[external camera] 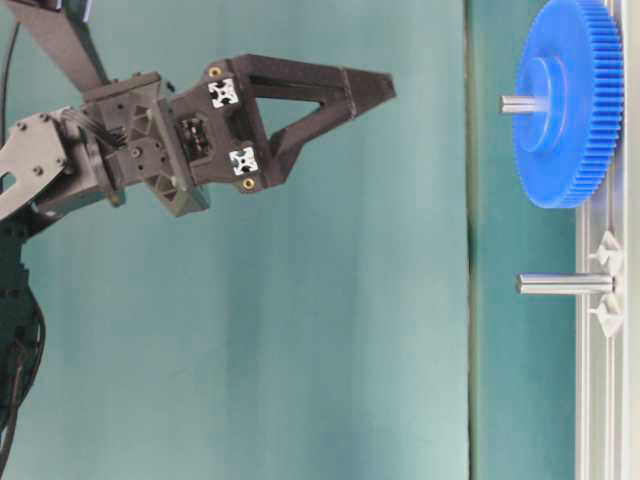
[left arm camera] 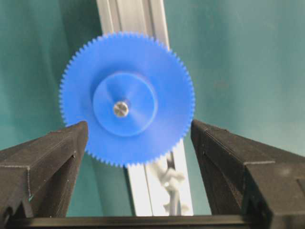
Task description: Find the location of the shaft and insert the large gear.
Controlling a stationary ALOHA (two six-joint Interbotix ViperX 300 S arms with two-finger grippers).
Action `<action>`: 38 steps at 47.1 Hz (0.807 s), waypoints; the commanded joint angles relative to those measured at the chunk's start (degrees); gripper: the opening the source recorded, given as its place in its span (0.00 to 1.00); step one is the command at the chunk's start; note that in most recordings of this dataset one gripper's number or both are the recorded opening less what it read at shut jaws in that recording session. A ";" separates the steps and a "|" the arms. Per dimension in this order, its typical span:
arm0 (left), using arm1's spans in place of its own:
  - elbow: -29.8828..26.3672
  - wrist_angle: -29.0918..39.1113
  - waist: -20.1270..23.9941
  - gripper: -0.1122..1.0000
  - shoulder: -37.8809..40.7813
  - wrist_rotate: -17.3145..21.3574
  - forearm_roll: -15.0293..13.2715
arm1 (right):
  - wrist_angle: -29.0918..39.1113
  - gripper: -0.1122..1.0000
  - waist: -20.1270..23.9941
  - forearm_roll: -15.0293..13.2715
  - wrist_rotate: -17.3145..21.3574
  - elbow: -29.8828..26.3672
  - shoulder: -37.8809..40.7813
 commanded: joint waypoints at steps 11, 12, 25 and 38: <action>1.23 -1.49 -0.09 0.86 -4.22 -0.26 0.09 | -0.35 0.11 -0.09 -0.09 0.44 -0.97 0.44; 1.23 -1.49 -0.18 0.86 -4.22 -0.26 0.09 | -0.35 0.11 -0.09 -0.09 0.44 -0.97 0.44; 1.23 -2.20 -0.09 0.86 -4.04 -0.35 0.09 | -0.35 0.11 -0.09 -0.09 0.44 -0.97 0.44; 1.23 -2.20 0.18 0.86 -3.87 -0.35 0.09 | -0.35 0.11 -0.09 0.00 0.44 -0.97 0.44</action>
